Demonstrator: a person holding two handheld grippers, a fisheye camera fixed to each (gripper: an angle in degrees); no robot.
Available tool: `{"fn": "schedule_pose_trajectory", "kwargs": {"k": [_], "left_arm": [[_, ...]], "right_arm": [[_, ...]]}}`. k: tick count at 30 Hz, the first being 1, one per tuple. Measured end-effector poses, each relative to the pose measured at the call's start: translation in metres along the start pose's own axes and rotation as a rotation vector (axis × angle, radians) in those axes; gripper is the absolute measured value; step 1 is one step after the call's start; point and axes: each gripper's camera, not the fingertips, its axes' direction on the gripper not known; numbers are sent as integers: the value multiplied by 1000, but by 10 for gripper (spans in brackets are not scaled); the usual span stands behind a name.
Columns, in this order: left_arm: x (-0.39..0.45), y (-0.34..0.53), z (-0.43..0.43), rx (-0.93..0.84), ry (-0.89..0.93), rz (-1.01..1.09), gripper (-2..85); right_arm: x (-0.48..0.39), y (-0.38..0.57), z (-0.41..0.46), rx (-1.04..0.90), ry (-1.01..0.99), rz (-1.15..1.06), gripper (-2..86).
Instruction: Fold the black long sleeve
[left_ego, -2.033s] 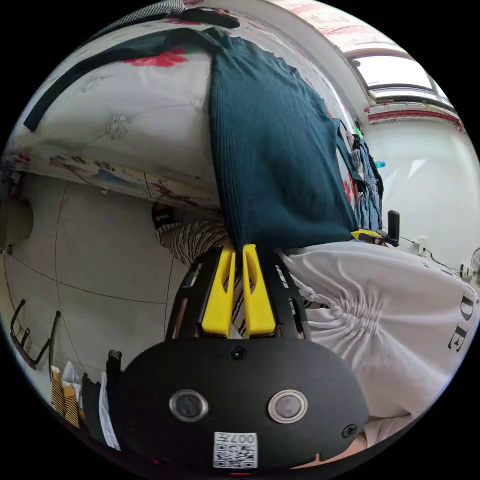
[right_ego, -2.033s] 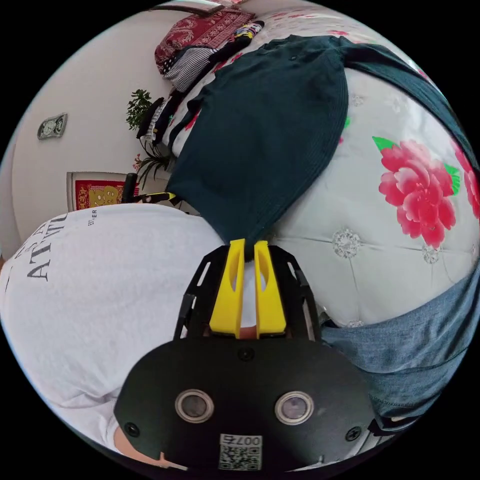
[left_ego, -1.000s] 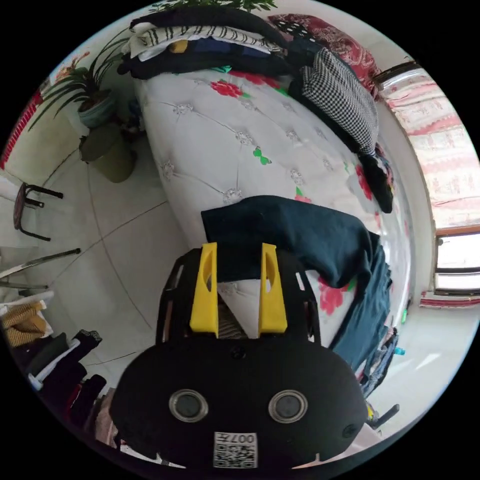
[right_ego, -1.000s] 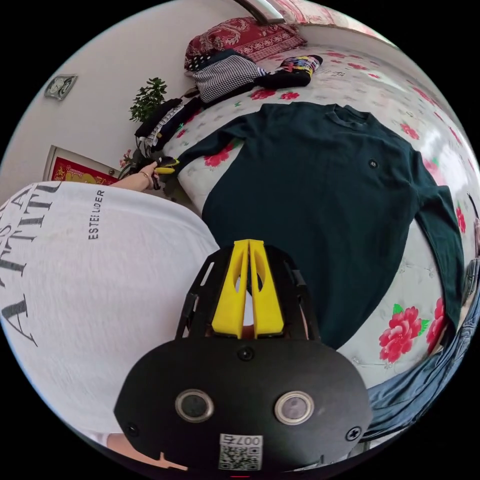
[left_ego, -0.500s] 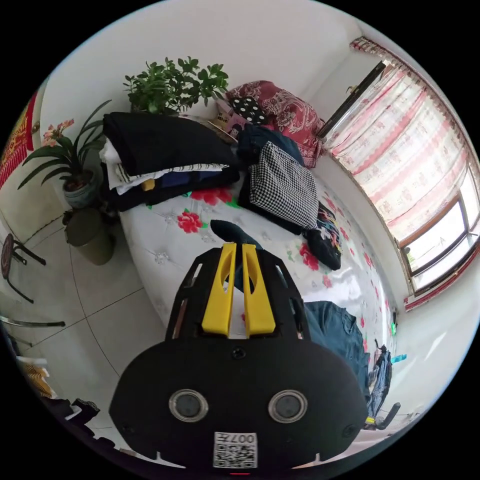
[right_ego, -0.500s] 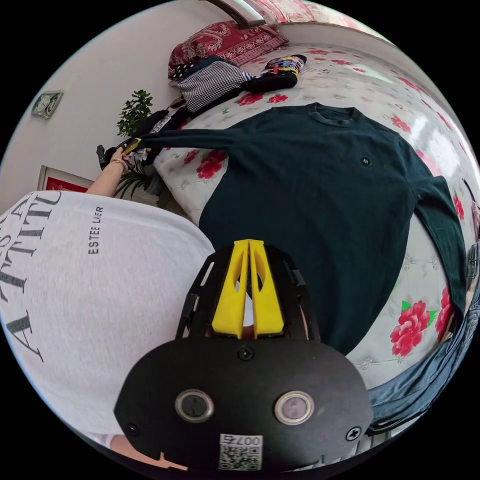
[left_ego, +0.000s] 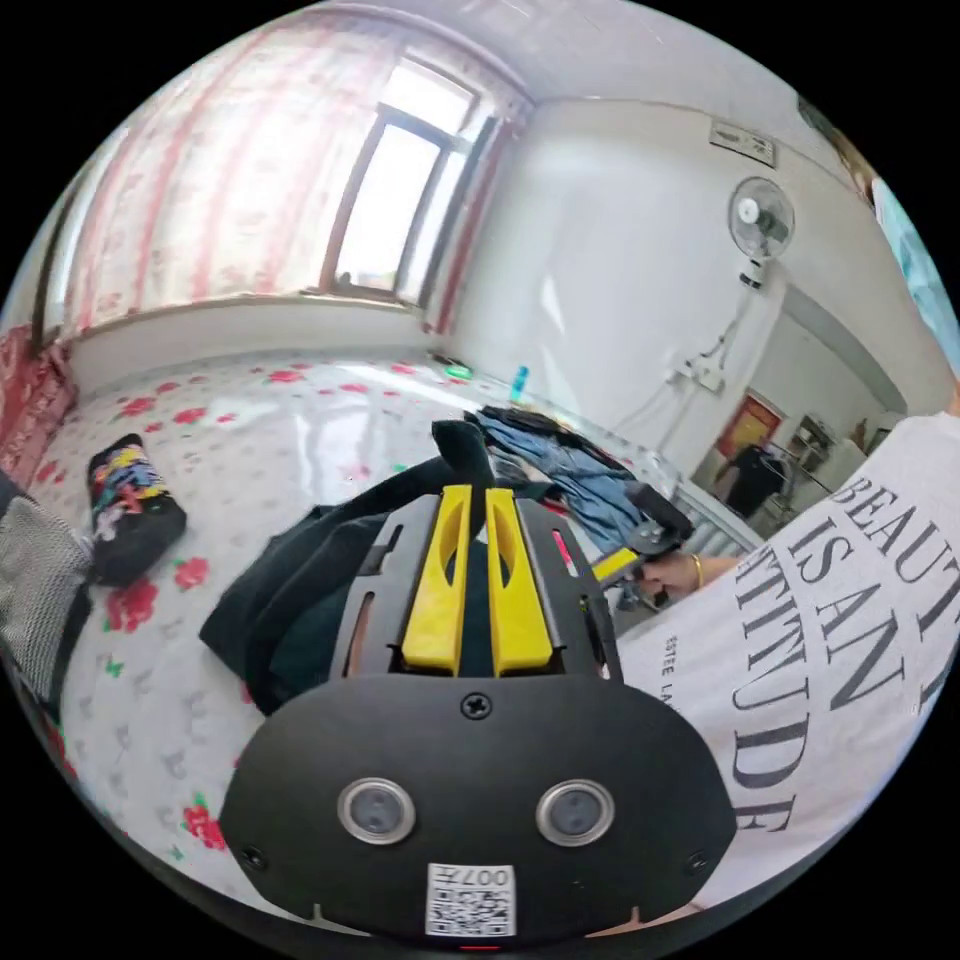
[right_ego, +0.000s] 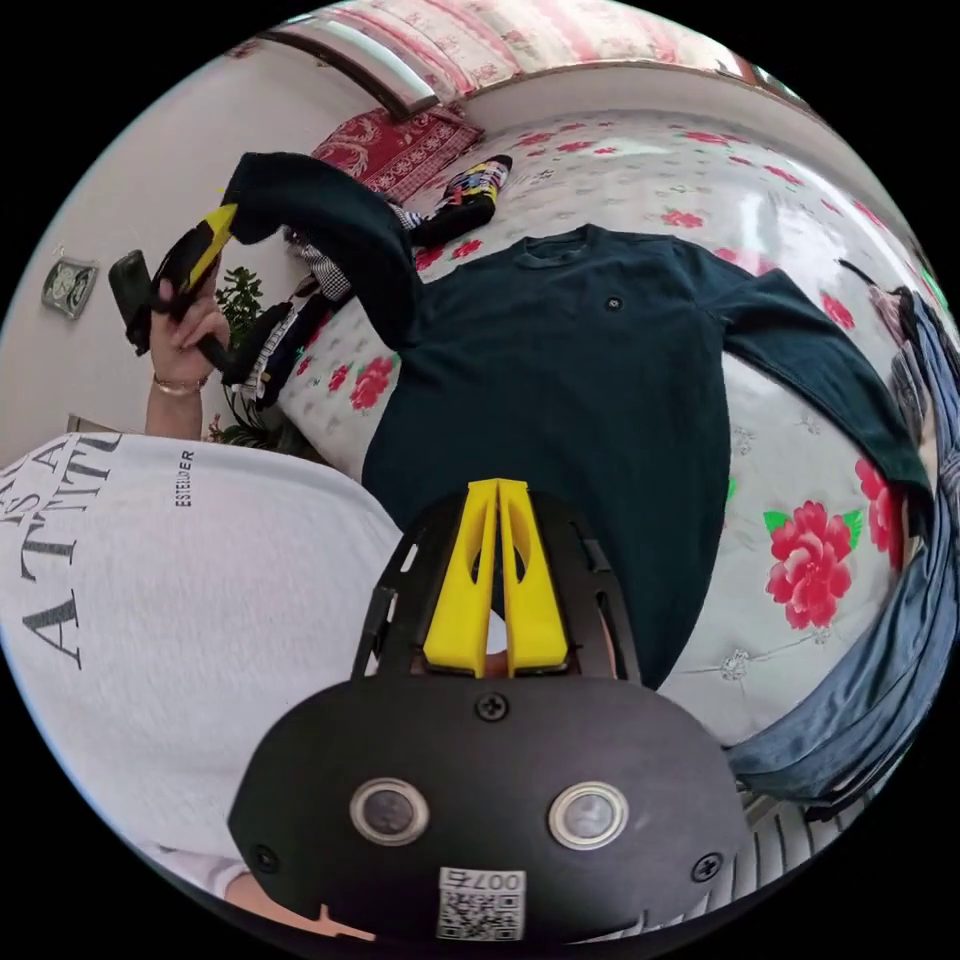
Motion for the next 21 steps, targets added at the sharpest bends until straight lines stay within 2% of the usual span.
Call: {"fn": "schedule_pose_trajectory", "kwargs": {"k": [3, 5, 10, 16, 21], "left_arm": [[13, 18, 90, -249, 81, -46, 114], [15, 34, 114, -323, 80, -82, 120], [-5, 72, 121, -505, -158, -231, 98], [-42, 74, 109, -495, -339, -409, 98], [-66, 66, 125, -516, -399, -434, 98]], "right_arm": [[20, 16, -4, 35, -19, 72, -1], [36, 31, -6, 57, -29, 120, 2], [55, 42, 4, 70, -55, 153, 33], [36, 16, 25, 63, -46, 31, 74], [11, -18, 45, 35, 162, -66, 54]]}}
